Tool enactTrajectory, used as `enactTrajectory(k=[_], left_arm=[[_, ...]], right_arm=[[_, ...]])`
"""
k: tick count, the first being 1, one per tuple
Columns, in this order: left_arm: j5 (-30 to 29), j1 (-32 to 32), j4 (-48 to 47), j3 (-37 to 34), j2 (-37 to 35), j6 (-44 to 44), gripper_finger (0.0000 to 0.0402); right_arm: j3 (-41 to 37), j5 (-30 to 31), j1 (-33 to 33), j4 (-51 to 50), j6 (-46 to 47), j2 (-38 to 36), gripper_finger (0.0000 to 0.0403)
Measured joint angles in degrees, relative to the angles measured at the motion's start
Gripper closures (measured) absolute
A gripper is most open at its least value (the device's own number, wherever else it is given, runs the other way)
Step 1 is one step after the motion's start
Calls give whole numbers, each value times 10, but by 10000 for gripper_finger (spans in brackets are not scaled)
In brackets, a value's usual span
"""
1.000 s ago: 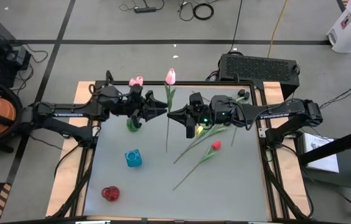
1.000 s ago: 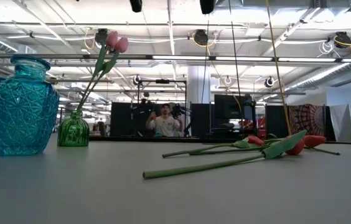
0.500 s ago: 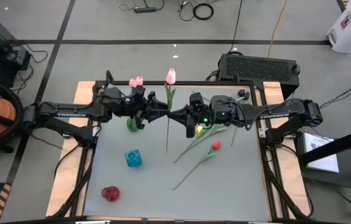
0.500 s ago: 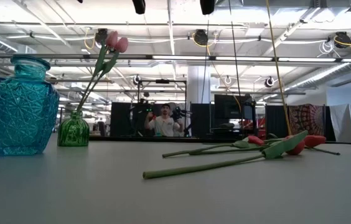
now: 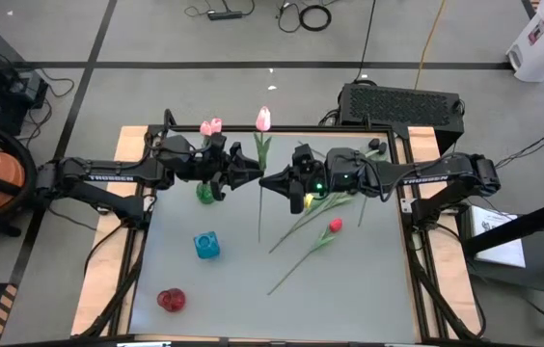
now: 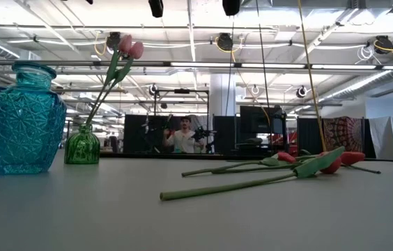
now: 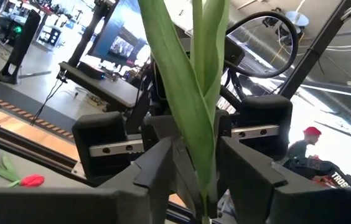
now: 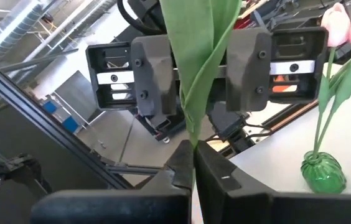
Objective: Sort flowers into vase by color
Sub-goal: Put the pink flower into the green vase
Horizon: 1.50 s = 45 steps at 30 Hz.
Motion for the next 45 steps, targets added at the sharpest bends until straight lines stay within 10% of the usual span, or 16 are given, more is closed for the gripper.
enactTrajectory(k=[13,30,45], left_arm=[[0,0,1,0,0,0,391],[-12,1,-26,0,-26,48,397],[-201,5,-315,0,-230,162,398]], right_arm=[[0,1,4,0,12,0,403],[0,5,4,-2,0,0,269],[0,6,-12,-5,-28,0,227]])
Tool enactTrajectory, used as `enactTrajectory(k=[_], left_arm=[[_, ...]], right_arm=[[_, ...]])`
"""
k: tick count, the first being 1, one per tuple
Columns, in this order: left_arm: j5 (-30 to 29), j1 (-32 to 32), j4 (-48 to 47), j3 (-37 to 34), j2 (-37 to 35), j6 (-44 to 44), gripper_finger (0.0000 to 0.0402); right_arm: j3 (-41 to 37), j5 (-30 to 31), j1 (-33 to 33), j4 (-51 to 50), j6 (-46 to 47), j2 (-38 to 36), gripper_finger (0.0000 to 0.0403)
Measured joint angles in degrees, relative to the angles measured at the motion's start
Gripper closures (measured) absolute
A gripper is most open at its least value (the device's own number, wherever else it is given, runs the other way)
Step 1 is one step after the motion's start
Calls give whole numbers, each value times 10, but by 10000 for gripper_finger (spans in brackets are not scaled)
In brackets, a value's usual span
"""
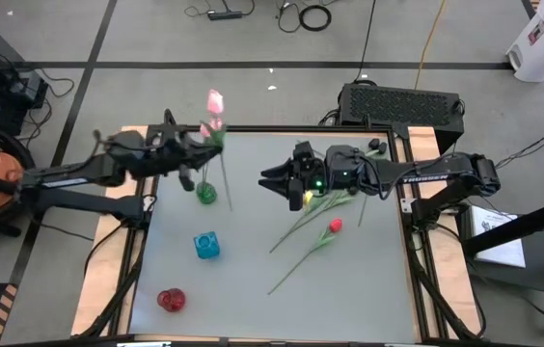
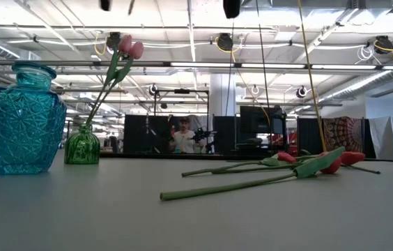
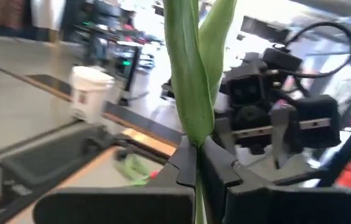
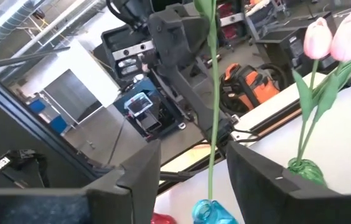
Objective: Sort flowers into vase by color
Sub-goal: Put the pink flower into the green vase
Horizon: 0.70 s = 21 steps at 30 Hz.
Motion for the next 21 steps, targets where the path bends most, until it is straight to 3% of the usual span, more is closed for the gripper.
enactTrajectory(k=[13,21], left_arm=[[-171,0,-210,0,-156,34,398],[-256,0,-252,-25,-197,60,398]], right_arm=[[0,-1,-24,-30,-7,0,227],[0,-1,-29,-38,-20,0,227]])
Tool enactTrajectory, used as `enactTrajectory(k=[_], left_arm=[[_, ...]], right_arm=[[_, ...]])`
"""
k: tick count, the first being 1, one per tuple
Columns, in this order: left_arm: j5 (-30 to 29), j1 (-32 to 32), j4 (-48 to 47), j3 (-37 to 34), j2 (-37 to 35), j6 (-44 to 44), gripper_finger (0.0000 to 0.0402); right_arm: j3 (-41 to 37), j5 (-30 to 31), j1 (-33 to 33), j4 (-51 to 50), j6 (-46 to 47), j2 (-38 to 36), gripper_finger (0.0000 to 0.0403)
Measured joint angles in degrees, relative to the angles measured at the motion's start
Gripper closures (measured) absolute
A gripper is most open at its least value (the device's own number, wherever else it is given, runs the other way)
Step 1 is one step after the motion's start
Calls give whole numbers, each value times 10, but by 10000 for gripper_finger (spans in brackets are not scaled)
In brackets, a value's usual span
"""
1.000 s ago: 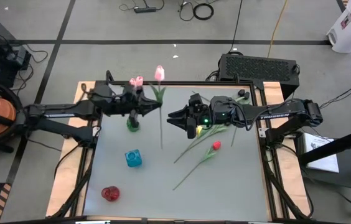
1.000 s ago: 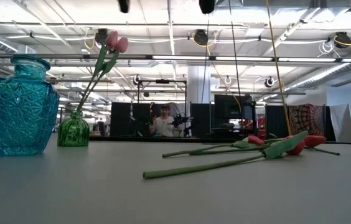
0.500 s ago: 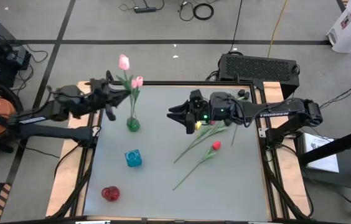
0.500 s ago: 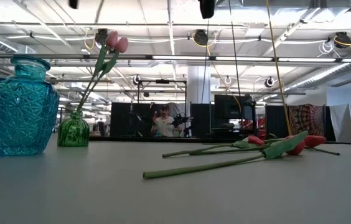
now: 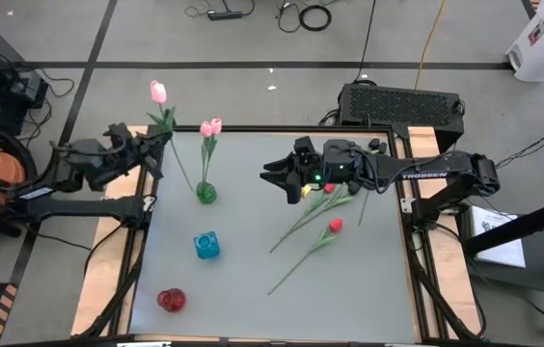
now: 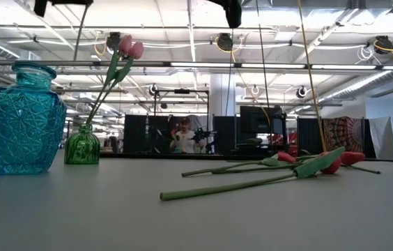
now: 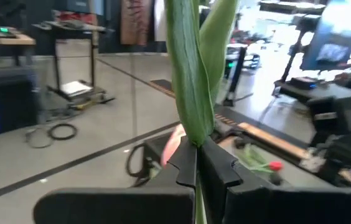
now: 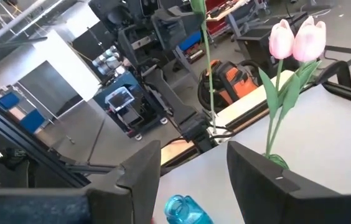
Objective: Sort flowers into vase by color
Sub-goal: Put the pink flower into the green vase
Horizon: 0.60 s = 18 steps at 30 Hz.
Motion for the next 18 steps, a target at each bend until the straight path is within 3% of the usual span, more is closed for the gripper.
enactTrajectory(k=[9,18], left_arm=[[-66,0,2,-58,1,3,398],[-92,0,94,-140,2,-1,398]], right_arm=[[0,0,-2,-12,-3,0,227],[0,0,-2,-20,-3,0,227]])
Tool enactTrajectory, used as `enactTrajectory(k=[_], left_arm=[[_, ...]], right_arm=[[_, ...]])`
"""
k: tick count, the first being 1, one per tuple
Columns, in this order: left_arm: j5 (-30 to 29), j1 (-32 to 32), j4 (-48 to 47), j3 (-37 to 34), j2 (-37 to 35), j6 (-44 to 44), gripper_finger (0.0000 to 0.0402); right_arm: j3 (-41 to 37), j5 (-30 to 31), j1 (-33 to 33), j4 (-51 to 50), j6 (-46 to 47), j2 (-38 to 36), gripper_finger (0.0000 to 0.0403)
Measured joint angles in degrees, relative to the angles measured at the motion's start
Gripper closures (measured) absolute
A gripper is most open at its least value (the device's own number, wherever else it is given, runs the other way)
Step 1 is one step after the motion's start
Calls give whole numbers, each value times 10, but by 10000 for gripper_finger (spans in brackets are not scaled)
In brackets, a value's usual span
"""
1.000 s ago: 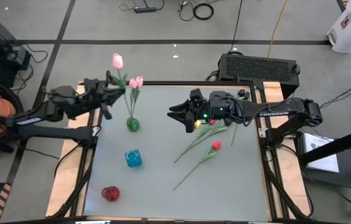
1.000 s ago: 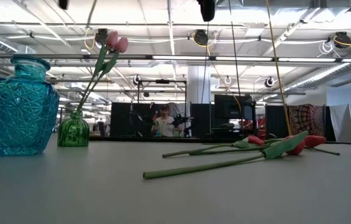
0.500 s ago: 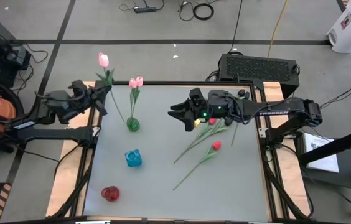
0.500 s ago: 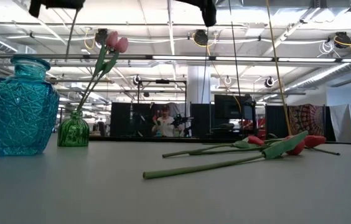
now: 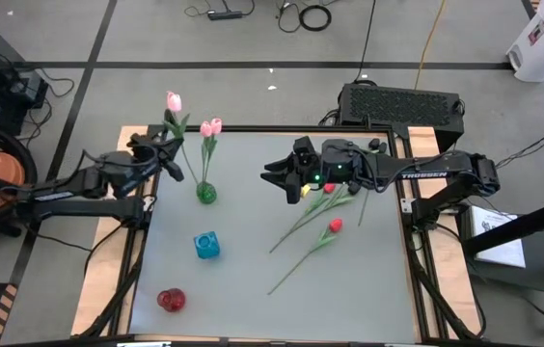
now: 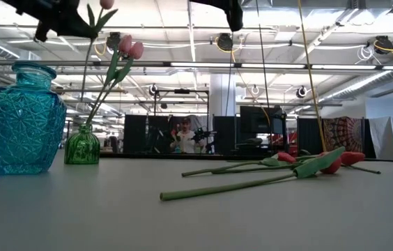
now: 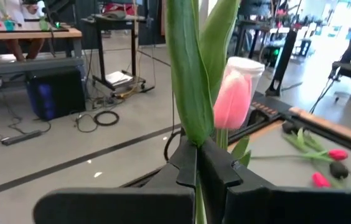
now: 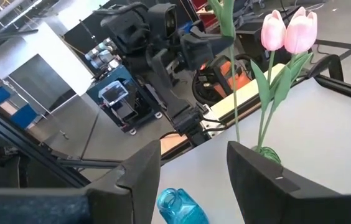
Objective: Sort flowers into vase by color
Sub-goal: Put the pink flower into the green vase
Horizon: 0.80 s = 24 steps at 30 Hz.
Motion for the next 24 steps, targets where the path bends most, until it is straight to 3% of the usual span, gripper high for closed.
enactTrajectory(k=[6,24], left_arm=[[-2,0,36,-35,1,0,398],[-35,0,37,-37,14,44,397]], right_arm=[[0,0,0,-2,4,0,227],[0,0,0,-10,7,0,227]])
